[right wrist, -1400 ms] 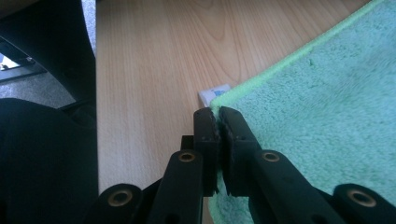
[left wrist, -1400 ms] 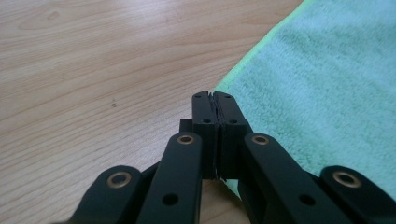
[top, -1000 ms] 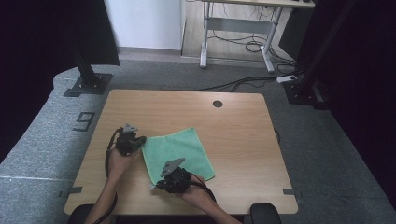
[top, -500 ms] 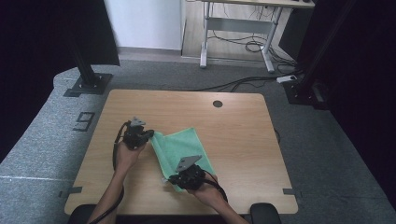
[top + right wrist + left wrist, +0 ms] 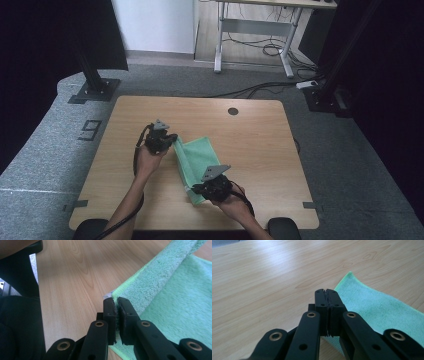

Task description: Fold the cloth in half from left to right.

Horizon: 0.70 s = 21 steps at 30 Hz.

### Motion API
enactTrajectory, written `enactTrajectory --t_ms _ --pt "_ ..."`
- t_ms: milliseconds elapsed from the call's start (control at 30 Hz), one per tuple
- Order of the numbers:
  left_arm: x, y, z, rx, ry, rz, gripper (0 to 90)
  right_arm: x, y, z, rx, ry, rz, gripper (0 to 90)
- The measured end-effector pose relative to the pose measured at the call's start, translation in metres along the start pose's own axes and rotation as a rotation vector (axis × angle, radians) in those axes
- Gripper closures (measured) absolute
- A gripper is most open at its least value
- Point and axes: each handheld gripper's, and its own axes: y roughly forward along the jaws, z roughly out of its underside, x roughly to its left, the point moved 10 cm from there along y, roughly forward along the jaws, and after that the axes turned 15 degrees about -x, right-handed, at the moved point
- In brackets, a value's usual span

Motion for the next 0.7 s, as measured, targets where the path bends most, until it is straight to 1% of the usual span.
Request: enactTrajectory --t_ms 100,200,267,467,600,700 --pt "-0.004 0.005 -0.003 -0.004 0.003 0.005 88.1 -0.002 -0.004 0.0 -0.004 0.004 0.006 84.0" --pt "-0.007 0.01 -0.006 -0.006 0.013 0.009 88.1 -0.007 -0.01 0.001 -0.009 0.007 0.022 83.9" --pt "-0.01 0.013 -0.007 -0.007 0.01 0.01 88.1 -0.009 -0.012 0.001 -0.009 0.008 0.025 83.9" --pt "-0.015 0.024 -0.01 -0.004 0.017 0.017 88.1 -0.019 -0.023 0.005 -0.011 0.019 0.053 84.0" --pt "-0.02 0.032 -0.012 0.0 0.02 0.026 88.0 -0.029 -0.032 0.01 -0.015 0.036 0.083 84.0" --pt "-0.024 0.038 -0.014 0.003 0.025 0.029 88.0 -0.032 -0.035 0.011 -0.018 0.039 0.093 84.0"
